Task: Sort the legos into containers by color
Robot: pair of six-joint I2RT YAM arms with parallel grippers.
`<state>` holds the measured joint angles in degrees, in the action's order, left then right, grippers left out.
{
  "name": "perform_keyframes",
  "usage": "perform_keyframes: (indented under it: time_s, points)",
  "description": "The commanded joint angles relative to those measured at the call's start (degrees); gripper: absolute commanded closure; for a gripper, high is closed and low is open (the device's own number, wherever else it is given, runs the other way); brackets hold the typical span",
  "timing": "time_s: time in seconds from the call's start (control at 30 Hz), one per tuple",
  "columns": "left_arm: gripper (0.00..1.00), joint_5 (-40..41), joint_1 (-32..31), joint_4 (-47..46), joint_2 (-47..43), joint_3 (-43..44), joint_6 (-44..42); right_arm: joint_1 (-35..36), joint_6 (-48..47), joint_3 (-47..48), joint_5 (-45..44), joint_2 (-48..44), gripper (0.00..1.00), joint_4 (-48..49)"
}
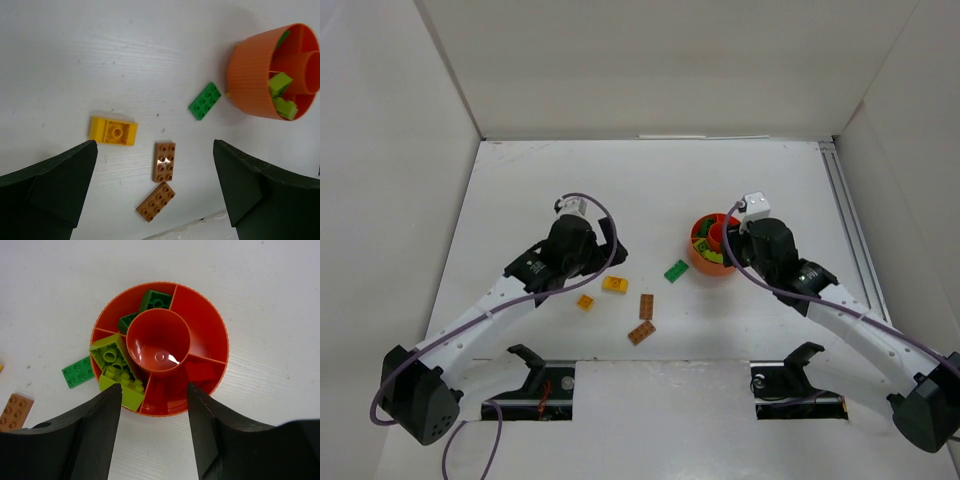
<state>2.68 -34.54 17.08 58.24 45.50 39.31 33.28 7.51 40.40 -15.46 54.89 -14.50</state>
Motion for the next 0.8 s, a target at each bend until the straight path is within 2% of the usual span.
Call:
perform_keyframes:
  time_s: [0.0,0.23,0.37,0.5,0.77]
  points:
    - [0.00,4.0,0.0,8.0,0.6,-2.8,8.4,1.7,-0.7,1.3,-1.0,-0.7,0.40,2.5]
    - [0.00,5.1,1.1,21.2,2.8,-6.0,24.5,2.2,-0.7,1.9,-2.1,-1.3,0.34,1.2]
    - [0.00,4.0,2.3,20.4,1.3,-10.6,29.8,2.2,-1.3,1.9,-2.6,-1.3,0.31,1.2]
    - [0.03,3.0,6.7,15.7,-0.3,-15.7,30.3,2.2,-1.8,1.9,-2.6,-1.8,0.31,0.7]
    - [0.17,2.4,9.3,9.6,2.4,-17.6,29.5,2.2,-1.8,2.4,-4.2,-4.4,0.30,-1.7]
